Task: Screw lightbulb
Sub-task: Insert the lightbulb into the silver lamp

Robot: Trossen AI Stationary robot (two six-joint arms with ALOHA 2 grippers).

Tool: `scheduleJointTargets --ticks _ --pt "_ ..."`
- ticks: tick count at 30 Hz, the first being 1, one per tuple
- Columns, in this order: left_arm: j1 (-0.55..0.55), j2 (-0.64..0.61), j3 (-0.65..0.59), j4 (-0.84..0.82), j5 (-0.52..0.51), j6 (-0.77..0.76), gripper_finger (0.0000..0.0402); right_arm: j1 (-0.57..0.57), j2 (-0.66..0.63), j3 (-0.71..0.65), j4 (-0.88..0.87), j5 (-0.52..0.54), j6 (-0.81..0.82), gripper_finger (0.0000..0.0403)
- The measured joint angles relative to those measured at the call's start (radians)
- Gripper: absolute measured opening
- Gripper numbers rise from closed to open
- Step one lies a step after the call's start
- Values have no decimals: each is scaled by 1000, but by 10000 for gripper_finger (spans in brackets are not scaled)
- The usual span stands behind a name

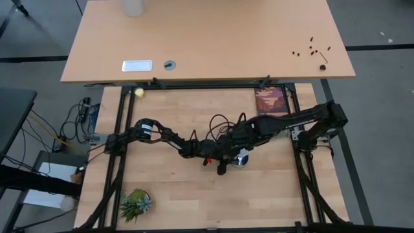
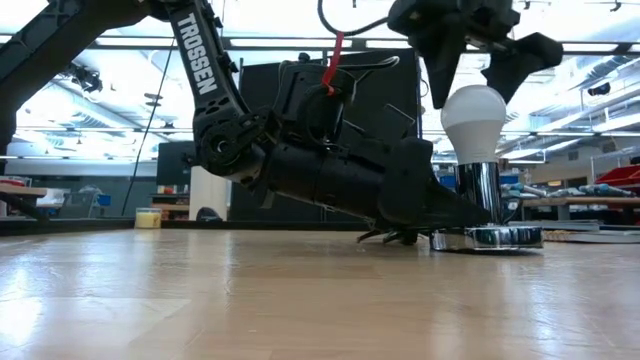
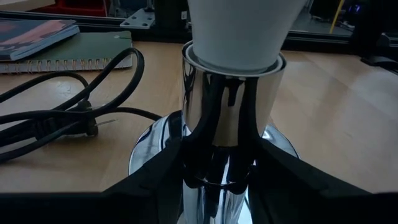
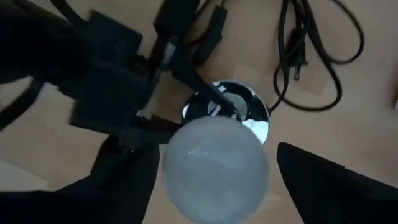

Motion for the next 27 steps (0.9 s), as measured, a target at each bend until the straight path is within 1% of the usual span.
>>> scheduleJointTargets --ticks 3,5,8,11,15,17,19,22,25,27 --pt "0 0 0 -3 1 1 194 -8 -40 0 -2 6 -61 336" --pt "0 0 0 -3 2 1 194 -7 -59 0 -4 11 -130 334" --pt "0 0 0 -3 2 2 194 16 -78 0 -4 28 -247 327" --pt "0 0 0 -3 1 2 194 33 -89 0 -31 25 -322 320" --pt "0 0 0 -3 1 3 194 46 -98 0 -113 -29 -386 311" --pt "0 0 0 -3 1 3 194 55 -97 0 -147 -67 -452 307" --pt "0 0 0 -3 1 4 194 69 -95 0 -164 -106 -561 304" --pt "0 0 0 -4 1 4 194 90 -93 -1 -172 -110 -802 299" --pt "0 0 0 -3 1 4 194 110 -93 -1 -166 -80 -1060 295" --pt "0 0 0 -3 1 4 194 115 -93 -1 -167 -34 -1202 293"
